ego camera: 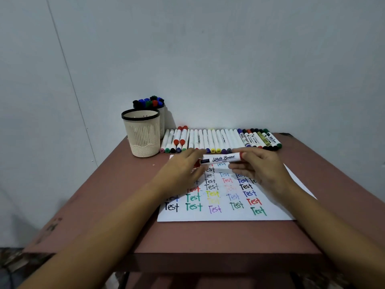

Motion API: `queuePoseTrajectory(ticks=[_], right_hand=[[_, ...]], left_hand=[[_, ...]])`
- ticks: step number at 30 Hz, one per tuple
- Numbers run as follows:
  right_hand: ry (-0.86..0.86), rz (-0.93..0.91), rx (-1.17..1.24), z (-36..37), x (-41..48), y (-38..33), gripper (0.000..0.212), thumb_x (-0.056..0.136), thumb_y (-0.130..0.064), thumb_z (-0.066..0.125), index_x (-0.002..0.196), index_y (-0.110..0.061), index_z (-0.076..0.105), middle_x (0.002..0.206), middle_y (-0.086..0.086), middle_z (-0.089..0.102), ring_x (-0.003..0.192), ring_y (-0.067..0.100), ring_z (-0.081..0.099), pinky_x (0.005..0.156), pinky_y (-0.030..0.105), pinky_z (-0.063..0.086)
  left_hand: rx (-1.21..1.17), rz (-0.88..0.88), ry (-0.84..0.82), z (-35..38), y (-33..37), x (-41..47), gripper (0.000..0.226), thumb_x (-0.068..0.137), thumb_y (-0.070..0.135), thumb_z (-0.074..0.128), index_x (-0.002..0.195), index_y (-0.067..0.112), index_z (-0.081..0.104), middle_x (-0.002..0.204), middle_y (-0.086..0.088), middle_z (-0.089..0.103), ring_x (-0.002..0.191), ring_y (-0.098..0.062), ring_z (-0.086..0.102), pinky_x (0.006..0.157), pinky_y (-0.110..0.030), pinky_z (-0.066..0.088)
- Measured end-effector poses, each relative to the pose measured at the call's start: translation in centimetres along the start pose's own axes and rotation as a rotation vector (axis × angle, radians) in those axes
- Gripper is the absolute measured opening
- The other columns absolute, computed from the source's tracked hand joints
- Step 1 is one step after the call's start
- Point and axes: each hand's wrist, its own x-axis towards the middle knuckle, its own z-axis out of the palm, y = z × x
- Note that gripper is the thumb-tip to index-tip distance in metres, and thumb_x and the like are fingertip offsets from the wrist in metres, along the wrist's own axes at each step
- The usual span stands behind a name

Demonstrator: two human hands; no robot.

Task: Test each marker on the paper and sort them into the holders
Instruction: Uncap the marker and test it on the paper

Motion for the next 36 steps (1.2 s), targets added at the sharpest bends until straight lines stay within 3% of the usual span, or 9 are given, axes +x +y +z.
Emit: queuePoseTrajectory(ticks=[3,6,8,11,18,23,28,34,36], right_hand=[[0.0,0.013,0.146,0.4,0.1,0.3,0.021,0.096,-0.005,0.046,0.099,-0.006,0.067,0.074,0.008,0.071,0.07,0.018,0.07,0.063,0.025,0.057],[-0.073,0.066,0.257,1.0,0.4,0.5,0.015,0.083,-0.018,0.062,0.095,-0.011,0.064,0.072,0.004,0.065,0.064,0.012,0.063,0.06,0.024,0.055],[-0.119,0.093,0.189,1.3,0.4,0.8,0.023,0.072,-0.023,0.068,0.091,-0.011,0.064,0.069,0.002,0.06,0.06,0.01,0.057,0.054,0.021,0.05],[-0.153,0.033,0.061,1.6,0.5,1.2,0.01,0.081,-0.017,0.067,0.08,-0.008,0.064,0.059,0.0,0.057,0.054,0.01,0.051,0.05,0.019,0.043],[-0.207,-0.057,0.103,1.3,0.7,1.7,0.015,0.078,-0.021,0.065,0.083,-0.007,0.062,0.059,0.0,0.056,0.055,0.008,0.051,0.055,0.017,0.046],[-0.243,-0.074,0.107,1.2,0.9,2.0,0.02,0.076,-0.024,0.066,0.083,-0.006,0.063,0.062,0.001,0.057,0.057,0.009,0.052,0.056,0.017,0.047],[-0.253,-0.09,0.109,1.1,0.9,2.0,0.02,0.076,-0.025,0.065,0.081,-0.006,0.063,0.062,0.002,0.056,0.056,0.008,0.052,0.055,0.017,0.046],[-0.266,-0.122,0.092,1.0,0.7,2.0,0.018,0.076,-0.024,0.065,0.081,-0.007,0.063,0.063,0.003,0.056,0.057,0.009,0.051,0.056,0.017,0.047],[-0.274,-0.151,0.077,0.9,0.6,1.8,0.014,0.077,-0.024,0.065,0.08,-0.01,0.065,0.065,0.003,0.056,0.06,0.01,0.051,0.057,0.017,0.047]], left_hand=[[0.02,0.024,-0.027,0.0,0.4,-0.3,0.037,0.098,0.03,0.041,0.127,0.008,0.048,0.117,-0.007,0.056,0.102,-0.02,0.053,0.084,-0.027,0.041],[-0.042,-0.015,-0.026,0.0,1.0,-0.4,0.032,0.099,0.03,0.037,0.121,0.009,0.047,0.103,-0.004,0.054,0.083,-0.014,0.046,0.066,-0.024,0.032],[-0.089,-0.018,-0.037,0.0,1.7,-0.3,0.026,0.099,0.03,0.037,0.113,0.011,0.047,0.085,0.003,0.049,0.07,-0.011,0.041,0.059,-0.025,0.024],[-0.183,0.01,-0.067,0.3,2.4,-0.1,0.014,0.098,0.031,0.04,0.097,0.018,0.044,0.065,0.01,0.043,0.06,-0.011,0.042,0.058,-0.032,0.03],[-0.409,-0.079,-0.06,0.2,3.1,0.1,0.02,0.095,0.032,0.048,0.076,0.035,0.042,0.063,0.009,0.042,0.058,-0.001,0.042,0.054,-0.016,0.03],[-0.581,-0.11,-0.064,-0.2,3.2,-0.1,0.021,0.094,0.027,0.052,0.074,0.032,0.05,0.064,0.008,0.042,0.058,-0.003,0.038,0.056,-0.014,0.032],[-0.639,-0.122,-0.06,-0.7,3.8,0.0,0.024,0.093,0.024,0.053,0.069,0.028,0.055,0.049,0.013,0.041,0.049,-0.002,0.035,0.051,-0.013,0.029],[-0.771,-0.179,-0.116,-1.3,4.3,-0.4,0.022,0.095,0.02,0.051,0.078,0.01,0.06,0.042,0.011,0.037,0.04,-0.002,0.027,0.044,-0.015,0.025],[-0.84,-0.222,-0.135,-1.5,4.3,-0.5,0.02,0.094,0.022,0.051,0.095,0.009,0.066,0.039,0.012,0.035,0.037,-0.002,0.023,0.04,-0.016,0.022]])
